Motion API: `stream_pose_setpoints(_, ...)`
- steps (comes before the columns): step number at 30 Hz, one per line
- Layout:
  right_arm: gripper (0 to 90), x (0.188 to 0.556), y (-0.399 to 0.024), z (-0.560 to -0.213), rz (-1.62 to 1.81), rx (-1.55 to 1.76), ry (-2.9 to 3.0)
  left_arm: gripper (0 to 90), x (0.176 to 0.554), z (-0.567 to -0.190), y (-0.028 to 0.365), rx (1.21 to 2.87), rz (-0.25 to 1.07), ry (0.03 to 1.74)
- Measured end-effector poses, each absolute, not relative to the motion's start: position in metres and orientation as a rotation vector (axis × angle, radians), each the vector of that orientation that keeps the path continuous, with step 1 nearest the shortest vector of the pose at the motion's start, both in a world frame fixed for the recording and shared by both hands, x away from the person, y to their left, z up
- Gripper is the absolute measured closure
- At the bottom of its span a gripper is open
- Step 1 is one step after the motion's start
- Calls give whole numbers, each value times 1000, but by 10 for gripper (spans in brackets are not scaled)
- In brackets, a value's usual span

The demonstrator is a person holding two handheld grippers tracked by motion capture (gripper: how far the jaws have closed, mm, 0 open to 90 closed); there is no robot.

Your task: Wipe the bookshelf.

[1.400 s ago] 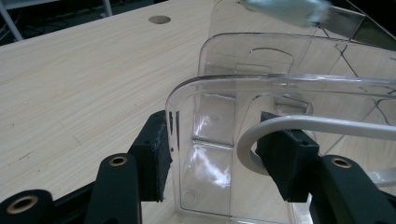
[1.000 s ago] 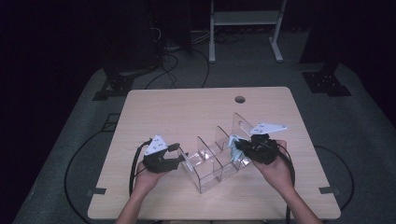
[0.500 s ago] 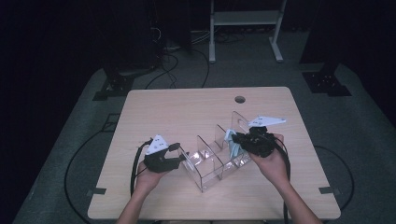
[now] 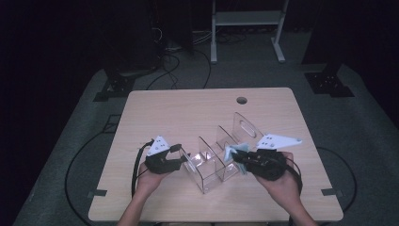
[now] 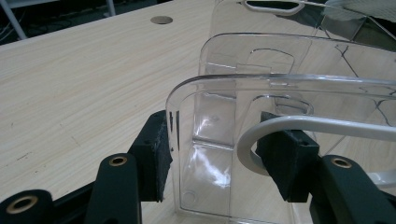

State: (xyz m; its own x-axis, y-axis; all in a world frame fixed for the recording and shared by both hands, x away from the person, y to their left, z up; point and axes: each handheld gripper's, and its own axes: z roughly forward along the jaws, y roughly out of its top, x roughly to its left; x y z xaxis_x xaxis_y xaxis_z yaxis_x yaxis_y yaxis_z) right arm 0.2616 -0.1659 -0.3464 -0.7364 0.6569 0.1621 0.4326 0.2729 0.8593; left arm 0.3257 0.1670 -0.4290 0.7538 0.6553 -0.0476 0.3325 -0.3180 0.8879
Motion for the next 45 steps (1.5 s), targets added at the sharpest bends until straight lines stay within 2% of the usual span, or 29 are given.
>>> stream_pose_setpoints(11,825,287,-132,-384,1445,1040,2408,459,325,-429,167,1931,402,747)
stream_pose_setpoints(15,825,293,-128,-385,1467,1056,2391,459,325,-429,167,1931,402,750)
stream_pose_setpoints(21,825,280,-135,-385,1441,1036,2393,458,325,-429,167,1931,401,751)
stream_pose_setpoints(27,820,290,-128,-383,1438,1039,2379,457,325,-429,167,1930,399,753)
stream_pose_setpoints(38,715,280,-140,-378,1414,1011,2342,457,325,-429,167,1932,400,750)
stream_pose_setpoints(43,726,286,-139,-386,1423,1050,2374,456,325,-429,167,1935,398,746)
stream_pose_setpoints(45,792,288,-141,-387,1442,1071,2381,456,325,-429,167,1932,398,749)
